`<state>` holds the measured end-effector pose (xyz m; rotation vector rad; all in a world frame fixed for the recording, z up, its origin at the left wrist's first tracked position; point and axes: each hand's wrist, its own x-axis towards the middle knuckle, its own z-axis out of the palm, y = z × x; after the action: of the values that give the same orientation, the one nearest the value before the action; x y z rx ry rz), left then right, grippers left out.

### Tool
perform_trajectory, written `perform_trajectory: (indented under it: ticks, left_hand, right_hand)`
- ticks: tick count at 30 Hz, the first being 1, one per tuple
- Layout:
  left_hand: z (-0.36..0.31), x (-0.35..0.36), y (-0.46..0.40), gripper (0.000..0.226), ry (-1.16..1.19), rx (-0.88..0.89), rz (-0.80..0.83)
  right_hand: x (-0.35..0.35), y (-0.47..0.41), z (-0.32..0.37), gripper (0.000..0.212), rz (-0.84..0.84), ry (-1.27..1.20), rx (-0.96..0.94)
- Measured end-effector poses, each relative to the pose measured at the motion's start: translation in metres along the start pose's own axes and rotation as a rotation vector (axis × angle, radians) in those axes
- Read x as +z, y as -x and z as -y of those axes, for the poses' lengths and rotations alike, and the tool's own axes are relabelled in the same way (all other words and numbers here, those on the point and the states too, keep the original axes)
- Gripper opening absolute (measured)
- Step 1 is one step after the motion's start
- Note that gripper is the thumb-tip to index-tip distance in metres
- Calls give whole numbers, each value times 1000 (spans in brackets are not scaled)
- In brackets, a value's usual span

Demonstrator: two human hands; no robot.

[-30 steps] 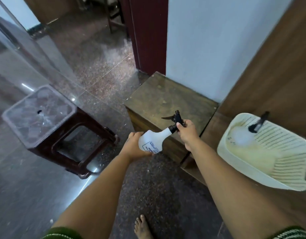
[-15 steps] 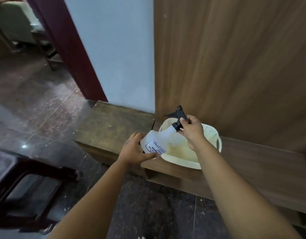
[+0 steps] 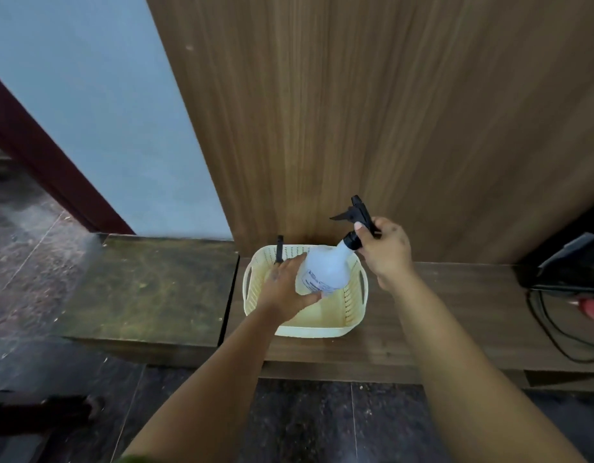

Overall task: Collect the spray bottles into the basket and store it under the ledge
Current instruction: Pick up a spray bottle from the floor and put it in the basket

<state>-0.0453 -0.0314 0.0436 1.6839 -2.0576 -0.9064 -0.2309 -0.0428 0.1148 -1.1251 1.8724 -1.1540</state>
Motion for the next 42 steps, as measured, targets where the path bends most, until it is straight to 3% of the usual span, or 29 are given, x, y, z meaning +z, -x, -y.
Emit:
perform_trajectory:
  ticks: [3, 8, 13, 16, 20, 28, 42]
  left_hand:
    - [8, 23, -16, 80, -14, -26, 10]
    - [14, 59, -24, 77, 81, -195, 43]
    - [26, 89, -42, 64, 267, -394, 70]
    - [36, 97, -54, 66, 263, -440, 147]
    - [51, 102, -66, 67, 189, -431, 222]
    - [61, 109, -69, 74, 136, -342, 366]
    - [71, 108, -75, 69, -9, -213, 377]
  right_hand:
    - [10, 0, -14, 35, -67, 173, -6]
    - [46, 4, -40, 29, -160, 250, 18]
    - [79, 3, -62, 29, -119, 321, 64]
    - [90, -2, -74, 31, -90, 421, 52]
    - [100, -12, -82, 31, -49, 516, 55]
    - [118, -24, -94, 29, -59, 480, 92]
    - [125, -34, -98, 30, -95, 458, 136]
